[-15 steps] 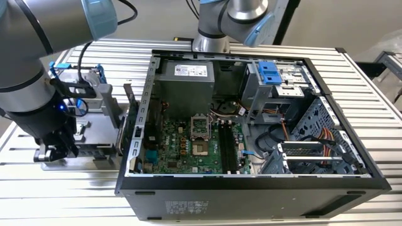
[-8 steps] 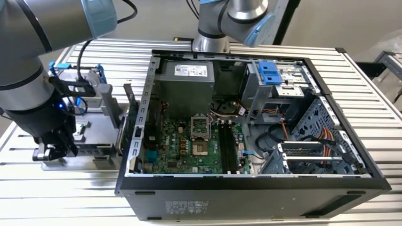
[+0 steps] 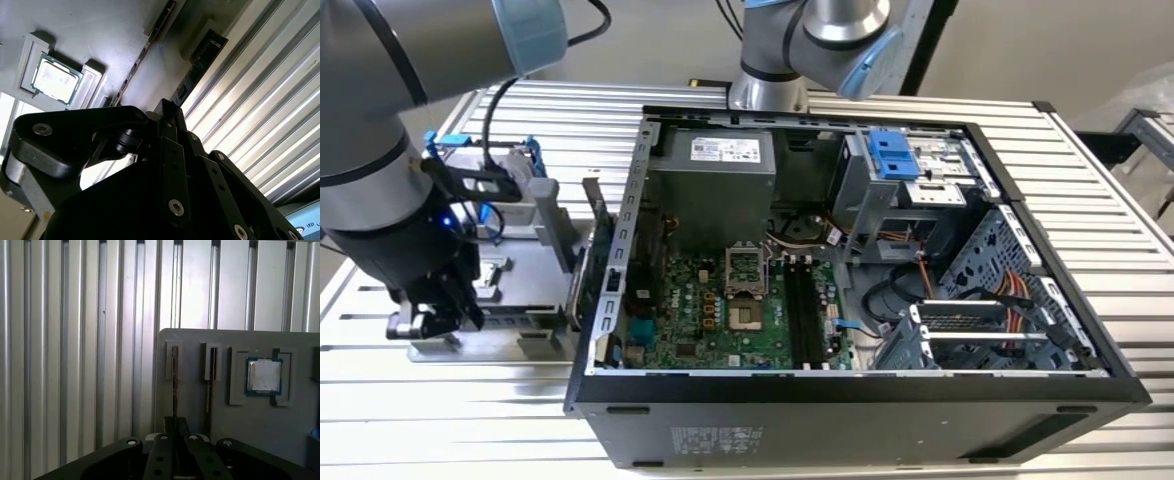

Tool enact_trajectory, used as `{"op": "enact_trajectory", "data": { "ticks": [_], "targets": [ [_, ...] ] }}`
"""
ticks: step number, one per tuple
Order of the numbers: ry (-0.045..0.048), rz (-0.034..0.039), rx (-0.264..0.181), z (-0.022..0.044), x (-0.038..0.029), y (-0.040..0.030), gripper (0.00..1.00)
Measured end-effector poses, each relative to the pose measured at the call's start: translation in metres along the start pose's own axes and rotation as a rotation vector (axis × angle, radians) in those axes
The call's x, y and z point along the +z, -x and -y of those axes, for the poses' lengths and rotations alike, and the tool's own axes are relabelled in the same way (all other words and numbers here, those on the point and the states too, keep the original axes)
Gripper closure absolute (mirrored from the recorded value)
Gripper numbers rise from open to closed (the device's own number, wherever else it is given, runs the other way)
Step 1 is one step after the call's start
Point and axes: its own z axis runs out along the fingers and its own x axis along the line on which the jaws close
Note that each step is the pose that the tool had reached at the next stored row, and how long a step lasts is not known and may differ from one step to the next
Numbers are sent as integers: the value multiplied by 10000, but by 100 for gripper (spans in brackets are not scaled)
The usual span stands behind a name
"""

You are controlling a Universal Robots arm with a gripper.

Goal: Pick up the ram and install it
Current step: 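Pick up the ram and move it above insertion slot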

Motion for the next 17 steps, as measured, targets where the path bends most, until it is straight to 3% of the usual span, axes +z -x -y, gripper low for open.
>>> {"op": "enact_trajectory", "data": {
  "ticks": [17],
  "targets": [
    [1,-1,0,-2,-88,-1,100]
  ]
}}
